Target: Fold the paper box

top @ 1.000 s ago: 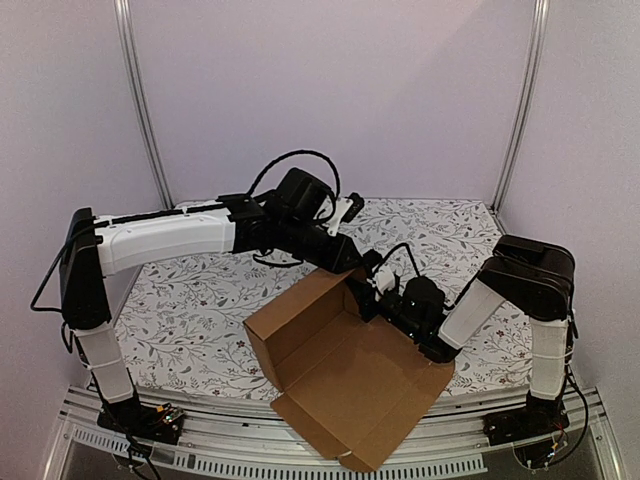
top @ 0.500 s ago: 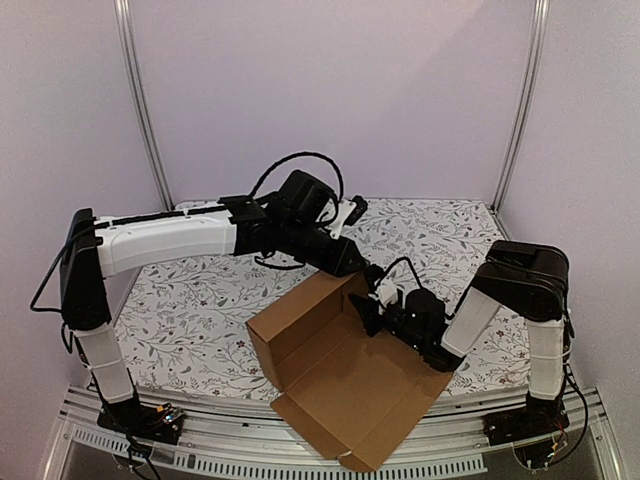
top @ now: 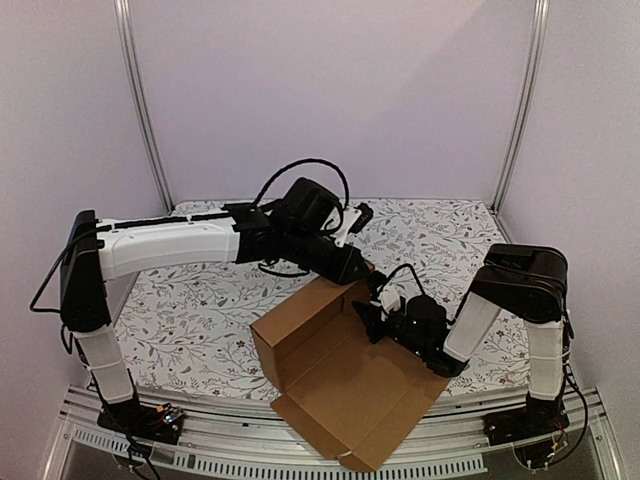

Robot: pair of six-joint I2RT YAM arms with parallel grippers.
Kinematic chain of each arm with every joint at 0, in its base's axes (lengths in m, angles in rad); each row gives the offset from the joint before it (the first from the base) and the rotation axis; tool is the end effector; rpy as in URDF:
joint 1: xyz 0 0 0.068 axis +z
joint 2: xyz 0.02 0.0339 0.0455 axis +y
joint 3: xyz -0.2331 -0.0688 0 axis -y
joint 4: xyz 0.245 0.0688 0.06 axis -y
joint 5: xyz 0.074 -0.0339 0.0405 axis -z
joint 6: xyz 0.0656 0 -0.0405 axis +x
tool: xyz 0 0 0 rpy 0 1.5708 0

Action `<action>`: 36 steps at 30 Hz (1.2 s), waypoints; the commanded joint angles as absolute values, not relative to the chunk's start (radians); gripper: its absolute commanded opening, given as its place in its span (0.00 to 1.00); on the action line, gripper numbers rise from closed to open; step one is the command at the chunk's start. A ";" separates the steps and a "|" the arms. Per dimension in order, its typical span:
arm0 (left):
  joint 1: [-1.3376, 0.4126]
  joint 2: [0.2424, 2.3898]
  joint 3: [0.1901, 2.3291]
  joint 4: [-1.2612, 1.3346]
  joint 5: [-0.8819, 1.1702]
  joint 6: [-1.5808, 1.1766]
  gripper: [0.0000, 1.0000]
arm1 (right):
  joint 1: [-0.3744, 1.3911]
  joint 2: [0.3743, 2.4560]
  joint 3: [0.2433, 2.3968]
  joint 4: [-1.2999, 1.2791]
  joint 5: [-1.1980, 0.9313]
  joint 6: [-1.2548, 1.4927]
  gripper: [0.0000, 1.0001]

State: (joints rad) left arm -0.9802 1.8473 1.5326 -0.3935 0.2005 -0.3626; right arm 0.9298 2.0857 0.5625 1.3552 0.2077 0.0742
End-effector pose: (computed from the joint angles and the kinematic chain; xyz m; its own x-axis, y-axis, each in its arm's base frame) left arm 0.2343 -0.3729 0.2290 -0.6573 0.3562 -0.6642 0.7113 0.5844 -0.3905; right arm 0.2157 0.2665 0.0514 -0.1488 -0.0782 -0.9858 -0.6535 0.7560 0.0387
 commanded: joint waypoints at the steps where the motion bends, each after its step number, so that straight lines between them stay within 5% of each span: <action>1: -1.016 1.882 1.485 -0.404 0.207 -0.382 0.11 | 0.939 2.098 0.548 1.407 0.236 0.102 0.22; 4: -1.020 1.880 1.474 -0.402 0.202 -0.385 0.11 | 0.940 2.100 0.553 1.407 0.231 0.108 0.00; 10: -1.022 1.864 1.464 -0.402 0.181 -0.383 0.11 | 0.941 2.086 0.552 1.407 0.232 0.110 0.00; 20: -1.022 1.855 1.469 -0.407 0.177 -0.377 0.11 | 0.941 2.008 0.558 1.407 0.246 0.069 0.34; 30: -1.023 1.851 1.463 -0.408 0.187 -0.379 0.10 | 0.941 1.999 0.630 1.405 0.250 0.044 0.37; 32: -1.023 1.847 1.463 -0.407 0.188 -0.380 0.10 | 0.941 2.012 0.648 1.405 0.250 0.044 0.30; 34: -1.023 1.843 1.465 -0.405 0.192 -0.381 0.10 | 0.942 2.022 0.658 1.406 0.246 0.044 0.08; 36: -1.023 1.837 1.466 -0.400 0.205 -0.382 0.10 | 0.941 2.032 0.664 1.405 0.242 0.043 0.00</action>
State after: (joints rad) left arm -1.0126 1.8469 1.4853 -0.3733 0.1925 -0.3782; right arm 0.9360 2.0083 0.6407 1.3506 0.2340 0.0471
